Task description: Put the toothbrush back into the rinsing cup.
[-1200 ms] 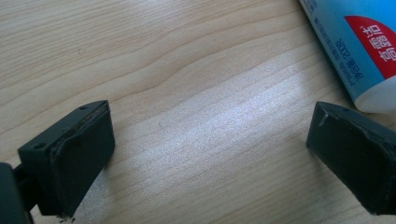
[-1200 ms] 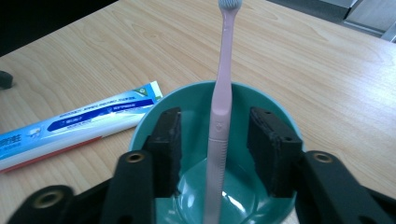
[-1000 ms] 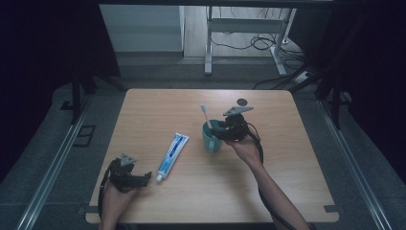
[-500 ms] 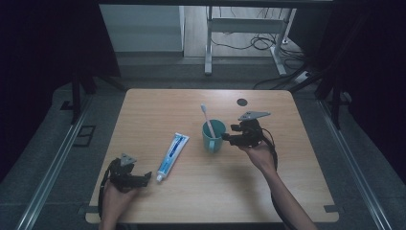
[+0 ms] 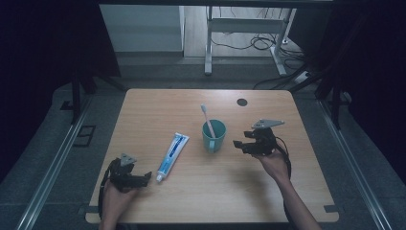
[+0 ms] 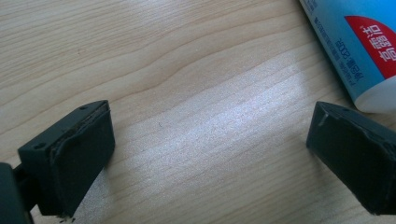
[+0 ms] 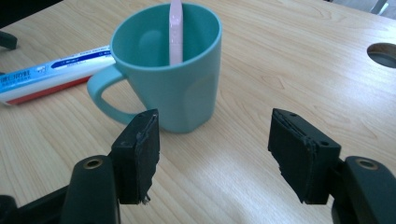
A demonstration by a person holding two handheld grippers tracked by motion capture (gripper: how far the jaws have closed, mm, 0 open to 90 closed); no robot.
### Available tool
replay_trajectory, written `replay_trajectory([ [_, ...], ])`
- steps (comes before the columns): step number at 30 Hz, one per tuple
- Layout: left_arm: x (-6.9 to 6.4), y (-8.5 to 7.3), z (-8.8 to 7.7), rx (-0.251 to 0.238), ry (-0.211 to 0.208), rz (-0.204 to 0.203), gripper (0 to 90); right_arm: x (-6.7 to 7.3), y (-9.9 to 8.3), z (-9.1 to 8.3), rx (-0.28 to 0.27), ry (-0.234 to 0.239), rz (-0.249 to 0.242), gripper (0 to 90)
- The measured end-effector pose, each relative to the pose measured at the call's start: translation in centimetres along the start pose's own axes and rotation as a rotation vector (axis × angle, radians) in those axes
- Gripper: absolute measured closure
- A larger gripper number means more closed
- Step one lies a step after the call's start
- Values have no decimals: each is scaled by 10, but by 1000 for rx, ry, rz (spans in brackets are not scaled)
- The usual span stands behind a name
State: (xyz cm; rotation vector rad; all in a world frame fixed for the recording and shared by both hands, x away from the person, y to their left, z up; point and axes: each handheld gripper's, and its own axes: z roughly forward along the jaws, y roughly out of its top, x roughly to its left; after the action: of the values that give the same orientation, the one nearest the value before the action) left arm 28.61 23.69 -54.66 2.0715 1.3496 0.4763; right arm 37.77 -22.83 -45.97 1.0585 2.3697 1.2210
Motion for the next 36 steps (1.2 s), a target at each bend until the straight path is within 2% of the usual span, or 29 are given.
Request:
replay_trajectory([
  [10, 0, 0, 0, -1, -1, 0, 12, -1, -15, -6, 21, -15, -11, 278],
  [21, 0, 0, 0, -1, 0, -1, 12, -1, -38, -10, 48, -41, -31, 148],
  [28, 0, 0, 0, -1, 0, 0, 13, 1, -51, -10, 64, -58, -55, 127],
  [36, 0, 0, 0, -1, 1, 0, 13, 3, -65, -8, 80, -55, -63, 85],
])
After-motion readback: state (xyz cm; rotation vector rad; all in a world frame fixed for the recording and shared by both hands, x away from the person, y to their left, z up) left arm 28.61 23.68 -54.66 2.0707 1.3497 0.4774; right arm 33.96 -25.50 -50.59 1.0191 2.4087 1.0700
